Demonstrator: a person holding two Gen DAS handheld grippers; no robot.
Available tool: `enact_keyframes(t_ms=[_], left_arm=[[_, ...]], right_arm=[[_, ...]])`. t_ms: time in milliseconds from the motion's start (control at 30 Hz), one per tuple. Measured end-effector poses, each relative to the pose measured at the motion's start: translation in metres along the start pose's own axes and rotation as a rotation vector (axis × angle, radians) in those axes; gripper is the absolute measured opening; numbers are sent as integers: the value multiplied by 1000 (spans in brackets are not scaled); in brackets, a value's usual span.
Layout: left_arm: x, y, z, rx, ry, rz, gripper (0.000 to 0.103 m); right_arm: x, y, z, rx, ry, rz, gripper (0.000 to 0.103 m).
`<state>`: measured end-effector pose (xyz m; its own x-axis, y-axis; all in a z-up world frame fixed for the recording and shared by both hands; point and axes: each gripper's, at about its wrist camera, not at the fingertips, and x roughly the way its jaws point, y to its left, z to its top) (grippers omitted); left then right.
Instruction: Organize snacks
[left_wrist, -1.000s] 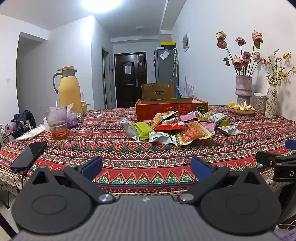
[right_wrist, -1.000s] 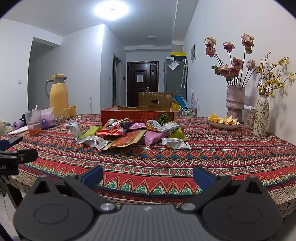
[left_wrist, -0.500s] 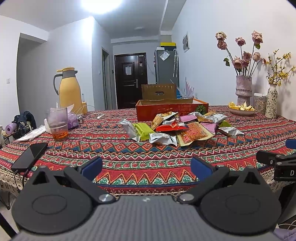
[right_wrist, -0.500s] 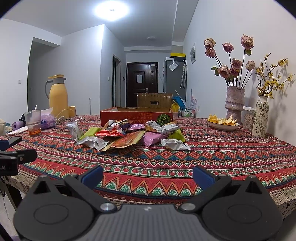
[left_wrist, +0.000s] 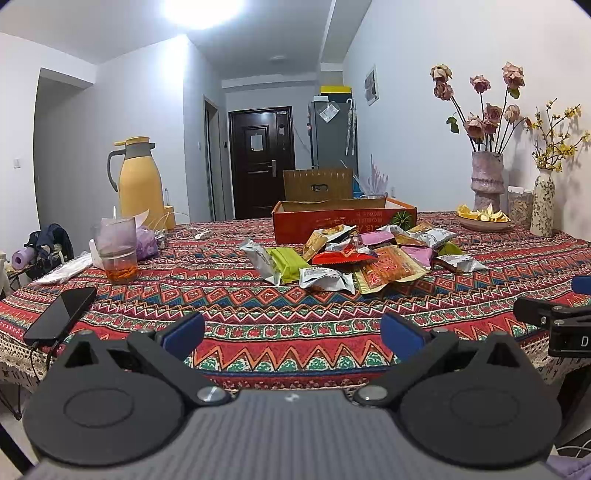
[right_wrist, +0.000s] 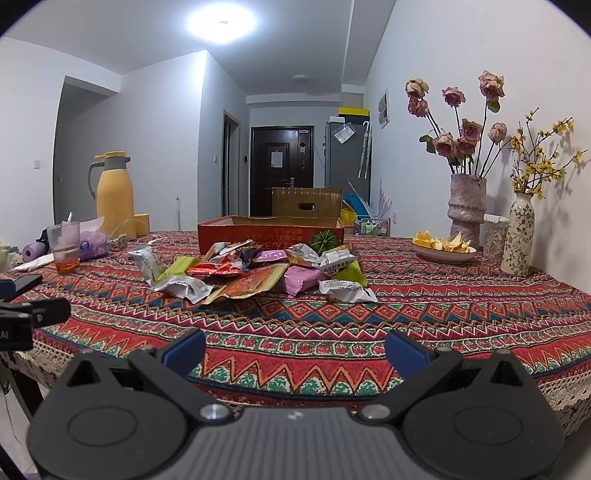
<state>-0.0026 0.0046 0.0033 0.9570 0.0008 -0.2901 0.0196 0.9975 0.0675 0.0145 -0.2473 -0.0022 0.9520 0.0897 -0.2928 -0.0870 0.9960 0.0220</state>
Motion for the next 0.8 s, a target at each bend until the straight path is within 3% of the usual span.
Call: enact_keyframes(t_ms=[800], left_arm=[[0, 0, 0, 0, 1, 2, 103]], right_arm=[[0, -1, 0, 2, -2, -1, 103]])
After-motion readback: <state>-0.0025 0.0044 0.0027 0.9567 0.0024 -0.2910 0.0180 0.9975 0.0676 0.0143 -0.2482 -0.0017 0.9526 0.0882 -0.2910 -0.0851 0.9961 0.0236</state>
